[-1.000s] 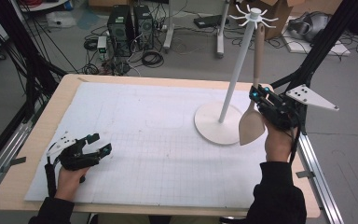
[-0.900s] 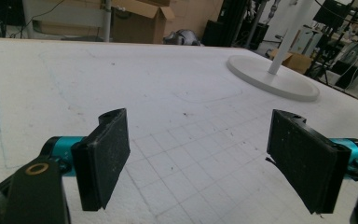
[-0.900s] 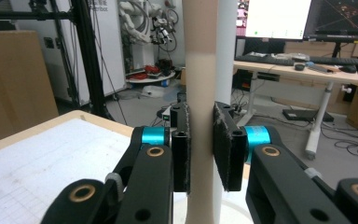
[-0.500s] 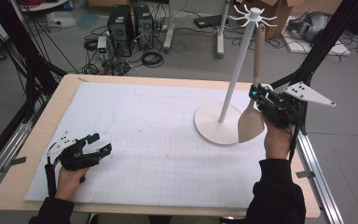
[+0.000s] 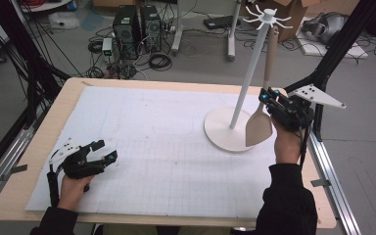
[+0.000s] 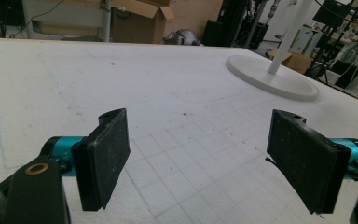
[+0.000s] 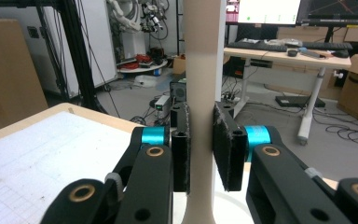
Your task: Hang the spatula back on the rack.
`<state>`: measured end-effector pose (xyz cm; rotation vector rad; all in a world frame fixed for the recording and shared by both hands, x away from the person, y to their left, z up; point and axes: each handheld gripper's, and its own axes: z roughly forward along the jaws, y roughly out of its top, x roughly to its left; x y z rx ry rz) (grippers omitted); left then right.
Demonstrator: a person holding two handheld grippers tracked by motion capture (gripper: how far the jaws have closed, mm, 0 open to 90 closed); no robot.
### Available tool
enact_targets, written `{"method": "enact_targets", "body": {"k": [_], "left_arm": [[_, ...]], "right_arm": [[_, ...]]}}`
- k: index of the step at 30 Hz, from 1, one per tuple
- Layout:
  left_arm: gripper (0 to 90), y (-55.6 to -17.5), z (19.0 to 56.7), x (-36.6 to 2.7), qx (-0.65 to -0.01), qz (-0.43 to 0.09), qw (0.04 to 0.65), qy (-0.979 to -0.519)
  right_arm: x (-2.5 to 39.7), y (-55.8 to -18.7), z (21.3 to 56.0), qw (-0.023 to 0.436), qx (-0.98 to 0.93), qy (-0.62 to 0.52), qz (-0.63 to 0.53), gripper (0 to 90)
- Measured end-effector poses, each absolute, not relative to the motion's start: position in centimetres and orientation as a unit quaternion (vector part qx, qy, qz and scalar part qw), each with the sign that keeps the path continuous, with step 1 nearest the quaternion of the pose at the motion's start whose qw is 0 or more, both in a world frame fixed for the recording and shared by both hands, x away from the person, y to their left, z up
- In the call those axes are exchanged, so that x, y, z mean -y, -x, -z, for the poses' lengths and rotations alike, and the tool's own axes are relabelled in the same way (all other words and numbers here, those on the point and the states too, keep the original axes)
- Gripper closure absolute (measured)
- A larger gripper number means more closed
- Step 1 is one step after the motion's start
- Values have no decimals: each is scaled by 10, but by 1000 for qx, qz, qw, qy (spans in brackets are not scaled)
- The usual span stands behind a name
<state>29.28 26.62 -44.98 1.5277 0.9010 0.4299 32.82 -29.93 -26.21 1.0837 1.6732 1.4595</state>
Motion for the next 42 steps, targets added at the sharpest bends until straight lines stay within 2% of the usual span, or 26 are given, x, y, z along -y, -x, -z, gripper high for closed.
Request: {"method": "enact_targets", "body": {"k": [2,4,11,13,16,24,32,42], "left_arm": [[213,-293,450,-266,-390,-186,612,-662],[213,-293,450,-266,-390,-186,613,-662],[213,-292,449,-265,-388,-185,615,-662],[213,-292,450,-265,-384,-185,613,-665],[212,-293,450,-264,-380,-183,619,-663],[212,-292,447,-261,-362,-178,628,-666],[211,-290,445,-256,-349,-177,628,-672],[211,-286,445,-254,-342,-180,627,-677]], "right_arm": [[300,-328,264,328,-638,-415,-560,756],[301,-326,265,329,-626,-422,-567,650],[305,-308,274,338,-615,-420,-575,491],[304,-303,283,329,-622,-418,-575,426],[301,-299,302,303,-645,-406,-573,384],[303,-284,358,248,-677,-382,-578,184],[316,-265,402,234,-687,-371,-579,159],[315,-254,418,231,-709,-347,-569,155]]}}
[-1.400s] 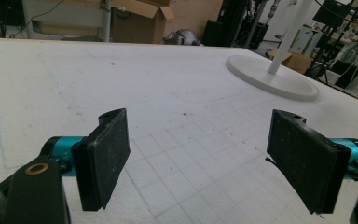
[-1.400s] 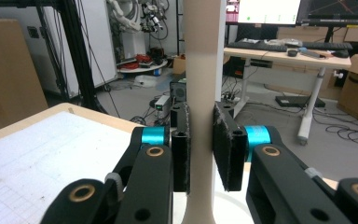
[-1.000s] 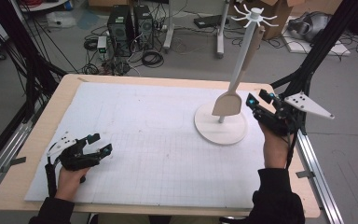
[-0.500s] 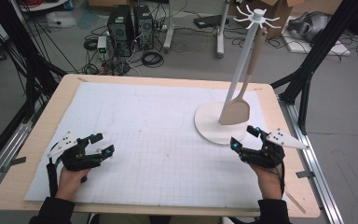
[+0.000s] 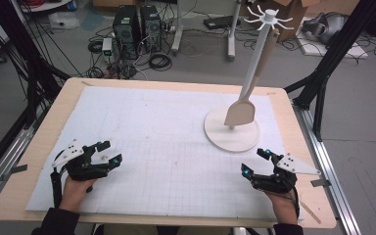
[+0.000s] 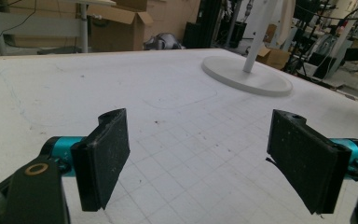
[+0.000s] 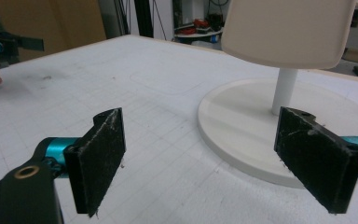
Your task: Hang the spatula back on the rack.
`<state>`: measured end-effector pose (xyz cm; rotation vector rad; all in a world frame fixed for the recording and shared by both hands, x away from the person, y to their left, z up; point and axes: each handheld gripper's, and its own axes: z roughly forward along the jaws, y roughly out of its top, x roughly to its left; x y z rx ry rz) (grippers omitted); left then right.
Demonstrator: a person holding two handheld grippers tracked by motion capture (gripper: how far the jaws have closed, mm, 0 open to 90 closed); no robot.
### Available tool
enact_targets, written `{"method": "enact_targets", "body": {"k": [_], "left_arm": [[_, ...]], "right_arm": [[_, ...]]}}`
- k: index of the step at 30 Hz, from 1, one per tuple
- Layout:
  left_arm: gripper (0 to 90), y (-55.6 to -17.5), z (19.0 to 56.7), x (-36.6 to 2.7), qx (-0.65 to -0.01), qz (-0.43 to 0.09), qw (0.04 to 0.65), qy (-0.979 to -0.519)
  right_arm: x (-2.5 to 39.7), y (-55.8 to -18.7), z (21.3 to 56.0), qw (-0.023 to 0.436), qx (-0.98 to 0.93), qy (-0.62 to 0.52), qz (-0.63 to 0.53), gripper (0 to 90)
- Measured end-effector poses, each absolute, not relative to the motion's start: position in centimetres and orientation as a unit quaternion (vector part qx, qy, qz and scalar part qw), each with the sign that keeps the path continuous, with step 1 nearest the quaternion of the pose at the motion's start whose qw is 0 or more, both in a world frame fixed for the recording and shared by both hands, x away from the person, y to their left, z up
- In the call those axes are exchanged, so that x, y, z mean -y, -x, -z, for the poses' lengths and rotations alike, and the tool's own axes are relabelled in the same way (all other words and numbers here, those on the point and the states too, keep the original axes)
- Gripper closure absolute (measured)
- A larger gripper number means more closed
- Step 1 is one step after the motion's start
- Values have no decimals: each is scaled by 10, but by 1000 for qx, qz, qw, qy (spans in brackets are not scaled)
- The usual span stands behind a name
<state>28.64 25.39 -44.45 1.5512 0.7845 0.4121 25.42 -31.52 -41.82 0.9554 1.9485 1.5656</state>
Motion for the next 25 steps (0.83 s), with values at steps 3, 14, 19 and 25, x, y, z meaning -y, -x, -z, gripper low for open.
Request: {"method": "enact_targets", "body": {"k": [3,14,19,25], "left_arm": [[212,-285,444,-254,-341,-180,627,-677],[211,-284,444,-252,-338,-177,628,-678],[212,-283,445,-252,-339,-178,624,-681],[212,-282,446,-253,-341,-180,622,-682]], "right_arm": [[314,-252,420,232,-709,-348,-568,155],[308,-251,421,227,-711,-350,-566,155],[307,-252,421,230,-710,-352,-564,155],[307,-255,422,233,-710,-352,-564,155]]}}
